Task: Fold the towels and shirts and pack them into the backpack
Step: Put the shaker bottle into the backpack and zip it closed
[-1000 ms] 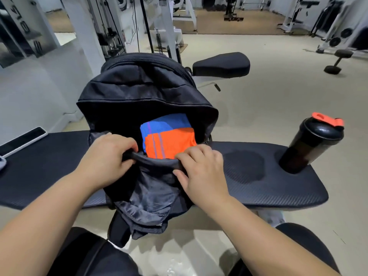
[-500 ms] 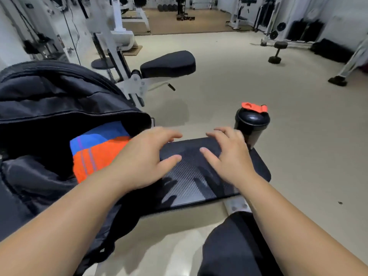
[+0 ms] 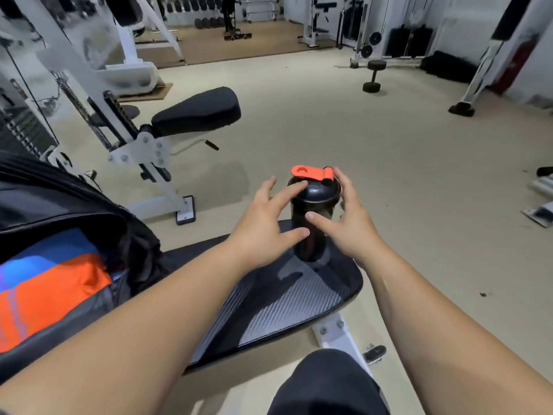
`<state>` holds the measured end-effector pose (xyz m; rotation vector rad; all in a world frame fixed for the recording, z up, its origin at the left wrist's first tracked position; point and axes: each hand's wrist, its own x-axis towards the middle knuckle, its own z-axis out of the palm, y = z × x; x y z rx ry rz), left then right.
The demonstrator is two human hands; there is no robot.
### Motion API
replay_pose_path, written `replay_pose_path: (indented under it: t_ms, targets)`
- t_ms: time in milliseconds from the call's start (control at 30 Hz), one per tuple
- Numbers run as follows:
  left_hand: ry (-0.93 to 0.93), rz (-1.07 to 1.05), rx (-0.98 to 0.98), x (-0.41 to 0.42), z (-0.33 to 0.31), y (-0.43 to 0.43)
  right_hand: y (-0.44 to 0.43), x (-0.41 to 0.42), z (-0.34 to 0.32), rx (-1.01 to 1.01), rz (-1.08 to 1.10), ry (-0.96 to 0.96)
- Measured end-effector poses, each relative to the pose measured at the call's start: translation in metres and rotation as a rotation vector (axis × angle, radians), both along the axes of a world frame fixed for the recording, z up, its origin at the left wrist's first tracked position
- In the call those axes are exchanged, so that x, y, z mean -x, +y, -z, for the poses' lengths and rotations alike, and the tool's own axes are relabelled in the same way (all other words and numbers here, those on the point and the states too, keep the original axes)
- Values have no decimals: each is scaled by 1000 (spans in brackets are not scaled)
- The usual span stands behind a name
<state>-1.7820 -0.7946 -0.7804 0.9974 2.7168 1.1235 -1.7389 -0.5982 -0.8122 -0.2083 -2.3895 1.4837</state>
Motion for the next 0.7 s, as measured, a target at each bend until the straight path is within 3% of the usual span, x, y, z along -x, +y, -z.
replay_pose_path:
  t_ms: [267, 500, 700]
  targets:
    - [-101, 25, -12, 6, 12, 2, -3, 14, 4, 182, -129, 14]
    - [56, 58, -190, -9, 5, -9, -24, -13, -11, 390, -333, -27]
    - [156, -41, -228, -27, -13, -42, -61, -23, -38, 384, -384, 32]
